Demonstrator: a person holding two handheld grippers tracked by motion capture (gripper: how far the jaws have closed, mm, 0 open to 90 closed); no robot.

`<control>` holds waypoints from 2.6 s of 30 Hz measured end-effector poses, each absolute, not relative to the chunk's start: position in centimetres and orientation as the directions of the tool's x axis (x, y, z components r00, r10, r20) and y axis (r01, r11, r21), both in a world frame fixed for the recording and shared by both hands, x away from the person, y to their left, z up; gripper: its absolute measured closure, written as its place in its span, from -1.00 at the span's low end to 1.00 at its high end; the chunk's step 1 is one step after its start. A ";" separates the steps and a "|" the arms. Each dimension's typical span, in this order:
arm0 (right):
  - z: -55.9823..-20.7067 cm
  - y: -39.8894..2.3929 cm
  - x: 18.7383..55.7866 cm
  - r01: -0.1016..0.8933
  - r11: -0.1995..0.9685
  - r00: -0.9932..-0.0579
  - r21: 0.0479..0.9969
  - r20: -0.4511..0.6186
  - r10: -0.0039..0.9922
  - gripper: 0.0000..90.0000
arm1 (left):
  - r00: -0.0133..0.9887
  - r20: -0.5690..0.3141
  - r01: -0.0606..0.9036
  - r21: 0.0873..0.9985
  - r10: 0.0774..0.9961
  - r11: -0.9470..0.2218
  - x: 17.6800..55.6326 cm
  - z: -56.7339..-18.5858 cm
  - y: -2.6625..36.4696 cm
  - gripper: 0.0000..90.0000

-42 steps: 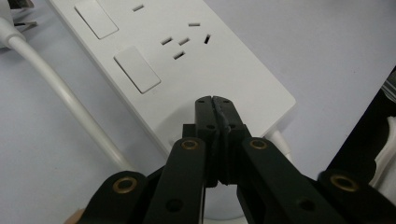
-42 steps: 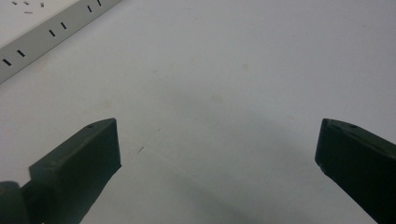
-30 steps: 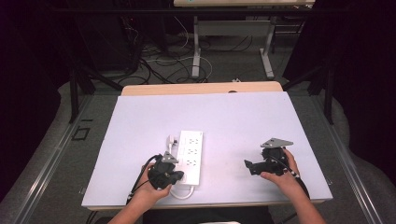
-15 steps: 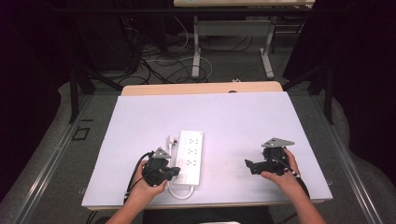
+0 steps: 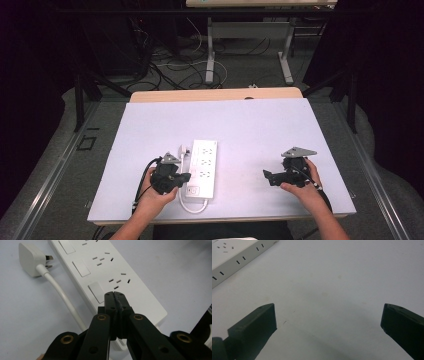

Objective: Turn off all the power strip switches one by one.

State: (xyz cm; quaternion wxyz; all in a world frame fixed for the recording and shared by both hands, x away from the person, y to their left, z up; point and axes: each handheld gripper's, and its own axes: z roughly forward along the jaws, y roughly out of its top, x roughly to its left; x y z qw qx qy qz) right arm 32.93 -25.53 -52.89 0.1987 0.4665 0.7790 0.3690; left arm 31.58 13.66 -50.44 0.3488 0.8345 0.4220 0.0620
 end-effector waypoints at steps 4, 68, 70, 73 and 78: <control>-52.8 -25.7 32.9 0.580 0.286 -0.480 0.763 0.036 0.877 -1.00 | 0.631 -0.193 0.668 0.627 0.752 -0.400 32.3 -50.3 13.3 1.00; -52.9 -25.9 33.0 0.585 0.279 -0.477 0.761 0.044 0.878 -1.00 | 0.517 -0.233 0.765 0.557 0.824 -0.323 36.3 -52.2 12.1 1.00; -52.9 -25.8 33.0 0.588 0.276 -0.475 0.760 0.049 0.878 -1.00 | 0.512 -0.231 0.767 0.556 0.827 -0.319 36.3 -52.3 12.0 1.00; -52.9 -25.8 33.0 0.587 0.276 -0.475 0.761 0.048 0.879 -1.00 | 0.516 -0.228 0.764 0.559 0.825 -0.323 36.3 -52.3 12.1 1.00; -53.0 -25.9 33.0 0.586 0.277 -0.477 0.761 0.048 0.878 -1.00 | 0.514 -0.235 0.767 0.556 0.825 -0.320 36.3 -52.3 12.2 1.00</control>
